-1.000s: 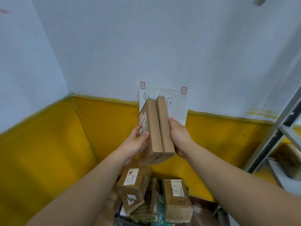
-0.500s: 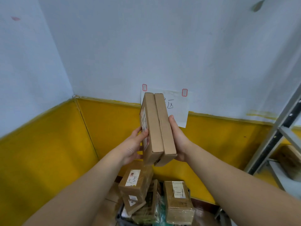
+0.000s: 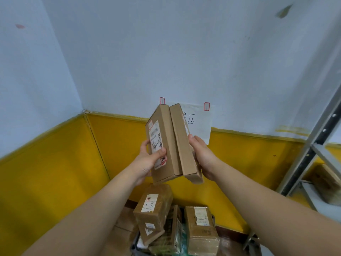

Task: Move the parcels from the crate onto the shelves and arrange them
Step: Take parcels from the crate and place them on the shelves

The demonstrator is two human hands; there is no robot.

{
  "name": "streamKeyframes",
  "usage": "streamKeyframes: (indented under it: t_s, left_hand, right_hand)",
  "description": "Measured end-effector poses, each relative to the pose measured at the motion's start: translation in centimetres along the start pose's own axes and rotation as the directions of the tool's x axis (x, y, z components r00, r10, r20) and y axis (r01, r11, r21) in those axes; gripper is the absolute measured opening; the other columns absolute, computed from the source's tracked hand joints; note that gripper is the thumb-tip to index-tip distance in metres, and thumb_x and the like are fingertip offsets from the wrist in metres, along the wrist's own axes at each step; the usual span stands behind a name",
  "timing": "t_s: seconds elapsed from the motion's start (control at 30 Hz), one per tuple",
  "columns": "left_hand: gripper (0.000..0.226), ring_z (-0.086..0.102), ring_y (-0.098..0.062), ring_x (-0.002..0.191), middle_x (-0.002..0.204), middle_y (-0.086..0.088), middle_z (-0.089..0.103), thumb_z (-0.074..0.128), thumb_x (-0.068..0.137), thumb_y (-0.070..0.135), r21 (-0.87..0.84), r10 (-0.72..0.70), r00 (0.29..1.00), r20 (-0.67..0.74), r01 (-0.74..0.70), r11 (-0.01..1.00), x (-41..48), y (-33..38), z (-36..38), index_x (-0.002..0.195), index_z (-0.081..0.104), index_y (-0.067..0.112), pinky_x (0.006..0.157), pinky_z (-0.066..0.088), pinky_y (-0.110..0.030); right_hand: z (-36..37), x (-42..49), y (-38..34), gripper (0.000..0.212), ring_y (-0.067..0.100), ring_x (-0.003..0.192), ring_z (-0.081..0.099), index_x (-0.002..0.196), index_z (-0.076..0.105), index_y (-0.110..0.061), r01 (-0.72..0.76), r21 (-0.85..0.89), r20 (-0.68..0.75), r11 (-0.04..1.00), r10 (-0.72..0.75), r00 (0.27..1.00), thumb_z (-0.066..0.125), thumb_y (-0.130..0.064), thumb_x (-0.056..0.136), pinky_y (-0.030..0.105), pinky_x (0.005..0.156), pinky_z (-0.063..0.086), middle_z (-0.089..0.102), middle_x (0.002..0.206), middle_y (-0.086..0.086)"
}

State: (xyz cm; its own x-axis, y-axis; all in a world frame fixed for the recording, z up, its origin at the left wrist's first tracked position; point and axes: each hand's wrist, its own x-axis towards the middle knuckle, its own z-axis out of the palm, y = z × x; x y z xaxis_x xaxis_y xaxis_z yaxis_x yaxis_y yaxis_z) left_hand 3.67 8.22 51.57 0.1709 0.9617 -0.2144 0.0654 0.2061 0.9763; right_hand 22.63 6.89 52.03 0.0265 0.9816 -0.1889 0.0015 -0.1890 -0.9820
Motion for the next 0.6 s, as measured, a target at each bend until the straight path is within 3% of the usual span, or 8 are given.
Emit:
streamKeyframes:
  t_s: [0.1,0.23,0.33,0.47,0.6]
  left_hand:
    - [0.093,0.061,-0.022,0.106,0.128,-0.004,0.055,0.078,0.077,0.037,0.063,0.053,0.995,-0.081,-0.048,0.997,0.3,-0.4,-0.3,0.146,0.016,0.041,0.085,0.053,-0.04]
    - [0.112,0.058,-0.027,0.116,0.137,-0.003,0.052,0.087,0.065,0.042,0.162,0.088,0.982,-0.17,-0.06,0.985,0.4,-0.8,-1.0,0.147,0.011,0.045,0.103,0.045,-0.044]
    - [0.109,0.063,-0.025,0.108,0.126,-0.002,0.056,0.083,0.074,0.021,0.124,0.093,0.966,-0.239,-0.064,0.99,0.3,-0.8,-1.7,0.151,0.007,0.035,0.09,0.051,-0.039]
    - [0.079,0.067,-0.026,0.093,0.119,-0.009,0.062,0.072,0.085,0.009,0.16,0.079,0.968,-0.24,-0.04,0.986,0.2,-0.3,-1.8,0.149,0.027,0.019,0.067,0.055,-0.034]
    - [0.07,0.069,-0.028,0.092,0.12,-0.014,0.065,0.07,0.087,0.01,0.17,0.084,0.96,-0.267,-0.039,0.985,0.3,-0.5,-2.2,0.145,0.031,0.019,0.071,0.058,-0.04]
  right_hand:
    - [-0.5,-0.3,0.0,0.094,0.019,0.106,0.061,0.157,0.009,-0.032,0.025,-0.001,-0.053,1.0,-0.025,0.998,0.063,-0.059,0.086,0.037,0.086,0.051,0.049,0.143,0.0]
    - [-1.3,-0.1,0.2,0.11,0.024,0.108,0.067,0.156,0.005,-0.038,0.069,-0.073,-0.159,0.995,-0.08,0.984,0.08,-0.049,0.077,0.048,0.092,0.056,0.056,0.139,0.003]
    - [-2.0,-0.1,0.3,0.112,0.024,0.102,0.07,0.155,0.008,-0.04,0.077,-0.042,-0.221,0.996,-0.084,0.972,0.086,-0.038,0.074,0.046,0.087,0.059,0.059,0.135,0.004]
    - [-2.2,-0.4,0.4,0.09,0.012,0.076,0.07,0.152,0.025,-0.03,0.103,-0.133,-0.28,0.986,-0.137,0.95,0.08,-0.019,0.082,0.024,0.052,0.057,0.065,0.115,0.002]
    - [-2.2,-0.2,0.7,0.077,0.017,0.086,0.069,0.149,0.033,-0.022,0.115,-0.148,-0.296,0.982,-0.155,0.942,0.077,-0.018,0.085,0.03,0.063,0.059,0.065,0.123,0.004]
